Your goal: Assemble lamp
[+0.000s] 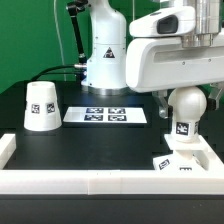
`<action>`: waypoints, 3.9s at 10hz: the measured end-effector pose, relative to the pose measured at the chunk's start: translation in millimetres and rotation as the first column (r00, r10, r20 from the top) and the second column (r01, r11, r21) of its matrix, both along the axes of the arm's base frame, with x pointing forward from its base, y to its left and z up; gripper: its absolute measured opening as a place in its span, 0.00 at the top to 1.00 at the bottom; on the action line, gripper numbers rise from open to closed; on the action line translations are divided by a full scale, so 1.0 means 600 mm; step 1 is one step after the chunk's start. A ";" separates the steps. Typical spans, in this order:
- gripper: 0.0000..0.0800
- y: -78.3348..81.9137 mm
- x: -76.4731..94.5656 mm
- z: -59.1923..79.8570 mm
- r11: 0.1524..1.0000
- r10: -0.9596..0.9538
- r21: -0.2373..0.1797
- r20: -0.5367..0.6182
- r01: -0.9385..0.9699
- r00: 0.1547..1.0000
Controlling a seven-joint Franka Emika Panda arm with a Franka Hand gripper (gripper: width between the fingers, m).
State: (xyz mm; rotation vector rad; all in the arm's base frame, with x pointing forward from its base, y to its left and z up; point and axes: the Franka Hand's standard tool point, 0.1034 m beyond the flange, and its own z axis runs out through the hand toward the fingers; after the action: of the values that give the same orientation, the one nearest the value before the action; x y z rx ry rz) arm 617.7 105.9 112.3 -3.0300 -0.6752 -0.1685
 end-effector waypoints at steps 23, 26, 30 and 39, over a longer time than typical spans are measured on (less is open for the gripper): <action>0.28 -0.012 -0.001 -0.006 0.981 -0.190 -0.038 -0.005 0.189 0.982; 0.28 -0.014 -0.001 -0.007 0.938 -0.346 -0.021 -0.011 0.346 0.938; 0.28 -0.014 -0.008 -0.012 0.711 -0.702 0.012 -0.047 0.703 0.711; 0.28 -0.005 -0.018 -0.016 0.059 -0.981 -0.021 -0.187 0.998 0.054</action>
Offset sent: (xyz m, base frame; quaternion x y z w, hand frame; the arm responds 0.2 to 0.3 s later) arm -0.0029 0.0026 -0.0006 0.0033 -0.0171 -0.2374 0.9713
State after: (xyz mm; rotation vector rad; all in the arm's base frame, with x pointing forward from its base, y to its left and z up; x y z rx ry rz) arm 607.1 102.7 102.9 -2.6153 1.5659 0.0333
